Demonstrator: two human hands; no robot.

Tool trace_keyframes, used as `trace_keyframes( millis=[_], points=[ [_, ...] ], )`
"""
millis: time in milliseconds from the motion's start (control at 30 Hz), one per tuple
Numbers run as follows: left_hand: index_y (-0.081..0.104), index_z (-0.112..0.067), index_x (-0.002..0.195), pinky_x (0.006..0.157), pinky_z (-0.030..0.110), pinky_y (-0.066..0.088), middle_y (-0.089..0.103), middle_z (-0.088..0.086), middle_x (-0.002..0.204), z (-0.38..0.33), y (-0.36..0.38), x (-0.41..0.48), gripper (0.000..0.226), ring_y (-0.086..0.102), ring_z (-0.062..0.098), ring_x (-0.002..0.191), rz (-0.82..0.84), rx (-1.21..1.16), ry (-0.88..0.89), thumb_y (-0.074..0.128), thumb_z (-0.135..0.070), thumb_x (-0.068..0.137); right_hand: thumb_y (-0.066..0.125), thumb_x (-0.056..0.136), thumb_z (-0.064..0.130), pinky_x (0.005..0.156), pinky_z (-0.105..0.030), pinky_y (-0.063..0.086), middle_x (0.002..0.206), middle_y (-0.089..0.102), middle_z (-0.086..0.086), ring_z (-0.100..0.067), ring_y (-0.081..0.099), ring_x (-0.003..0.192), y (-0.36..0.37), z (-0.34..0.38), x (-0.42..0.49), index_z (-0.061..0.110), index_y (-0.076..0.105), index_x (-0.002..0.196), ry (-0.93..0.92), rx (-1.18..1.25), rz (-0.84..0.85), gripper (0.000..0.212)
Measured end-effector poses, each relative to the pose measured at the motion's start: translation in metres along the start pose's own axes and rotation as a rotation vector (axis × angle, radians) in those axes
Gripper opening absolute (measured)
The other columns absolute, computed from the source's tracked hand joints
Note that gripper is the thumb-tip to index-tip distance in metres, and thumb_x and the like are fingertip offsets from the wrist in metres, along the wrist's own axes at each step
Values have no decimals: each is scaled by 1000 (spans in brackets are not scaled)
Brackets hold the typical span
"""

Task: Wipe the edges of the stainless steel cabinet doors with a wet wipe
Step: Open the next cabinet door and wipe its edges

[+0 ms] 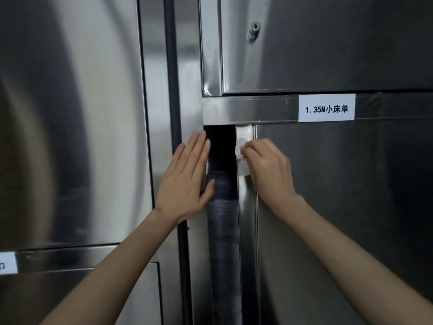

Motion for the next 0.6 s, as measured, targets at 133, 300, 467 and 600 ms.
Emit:
trace_keyframes(
  millis=[133,300,467,600],
  points=[
    [22,3,151,123,38,7,16,18,160,0,-1,0,71,8,25,150,-19,-8,2,36,-38,95,70,72,-7,52,-32,48,79,67,-9,-28,60,70,-6,-5,24,2,67,78,102,50,-143,11],
    [22,3,151,123,37,7,16,17,160,0,0,0,71,9,25,150,-37,1,5,36,-38,95,71,74,-9,46,-32,47,81,66,-7,-26,60,67,4,9,-51,3,68,84,74,28,-91,16],
    [23,4,150,123,37,7,17,18,159,-1,-3,-1,71,9,25,149,-43,-6,4,38,-37,94,85,56,-7,39,-27,41,71,63,-3,-22,58,62,6,12,-45,9,67,72,-11,-56,89,29],
    [22,4,150,123,40,8,17,19,160,-1,-2,-1,72,9,26,150,-43,-6,5,39,-36,92,83,58,-6,38,-23,36,70,62,-4,-25,57,63,1,-1,11,7,65,68,47,-115,2,25]
  ],
)
Point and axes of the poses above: each hand's wrist, its own x-axis towards the middle knuckle, its own y-axis out of the palm, z = x × y, the point moved 9 cm from there along x, towards the middle knuckle
